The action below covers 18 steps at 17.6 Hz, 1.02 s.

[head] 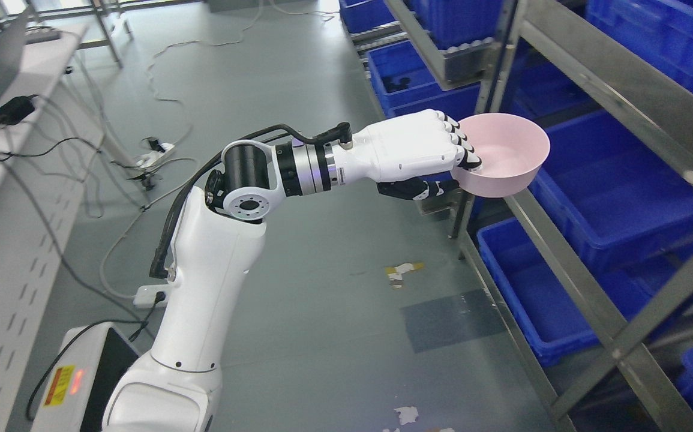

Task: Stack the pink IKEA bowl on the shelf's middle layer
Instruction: 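Carry the pink bowl in the left hand while the robot turns, then lower the pink bowl onto the pink bowls on the white tray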

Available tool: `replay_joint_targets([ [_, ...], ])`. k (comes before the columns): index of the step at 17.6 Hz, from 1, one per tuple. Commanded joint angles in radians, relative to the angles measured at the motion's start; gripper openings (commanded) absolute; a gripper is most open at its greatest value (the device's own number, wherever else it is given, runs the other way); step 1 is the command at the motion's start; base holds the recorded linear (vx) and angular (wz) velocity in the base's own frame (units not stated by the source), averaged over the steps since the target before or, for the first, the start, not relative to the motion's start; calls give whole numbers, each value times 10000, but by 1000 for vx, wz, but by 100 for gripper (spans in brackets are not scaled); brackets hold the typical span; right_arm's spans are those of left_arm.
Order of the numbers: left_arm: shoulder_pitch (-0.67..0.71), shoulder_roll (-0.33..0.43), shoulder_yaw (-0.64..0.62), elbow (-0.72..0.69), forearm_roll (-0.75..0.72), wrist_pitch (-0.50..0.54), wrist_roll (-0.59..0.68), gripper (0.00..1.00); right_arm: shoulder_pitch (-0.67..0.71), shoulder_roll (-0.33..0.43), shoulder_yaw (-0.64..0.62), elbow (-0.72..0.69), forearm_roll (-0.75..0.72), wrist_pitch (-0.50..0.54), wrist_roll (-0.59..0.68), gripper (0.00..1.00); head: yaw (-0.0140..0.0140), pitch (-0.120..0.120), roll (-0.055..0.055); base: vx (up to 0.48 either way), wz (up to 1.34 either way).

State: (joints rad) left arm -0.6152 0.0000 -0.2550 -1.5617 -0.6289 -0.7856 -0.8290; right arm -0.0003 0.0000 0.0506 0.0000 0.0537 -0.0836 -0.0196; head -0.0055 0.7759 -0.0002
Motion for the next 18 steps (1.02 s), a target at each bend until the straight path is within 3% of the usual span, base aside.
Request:
replay_joint_targets([
  [1,-671,174,-211,-76,306,2,7,4,233,-175,0,-175,0,7,-65,100,0,0,0,14,-1021],
  [10,-2882,210,2473,998,-104,2,-530,4,233,-175,0,-175,0,7,-65,100,0,0,0,-31,-1347],
  [13,-2837,857,2795,1458,-1027,61,-561,4,233,-175,0,-175,0,7,-65,100,0,0,0,-17,-1281],
  [18,-2821,1977,2765,1504,-1425,1306,-760,4,233,-175,0,-175,0,7,-65,100,0,-1,0,40,-876],
])
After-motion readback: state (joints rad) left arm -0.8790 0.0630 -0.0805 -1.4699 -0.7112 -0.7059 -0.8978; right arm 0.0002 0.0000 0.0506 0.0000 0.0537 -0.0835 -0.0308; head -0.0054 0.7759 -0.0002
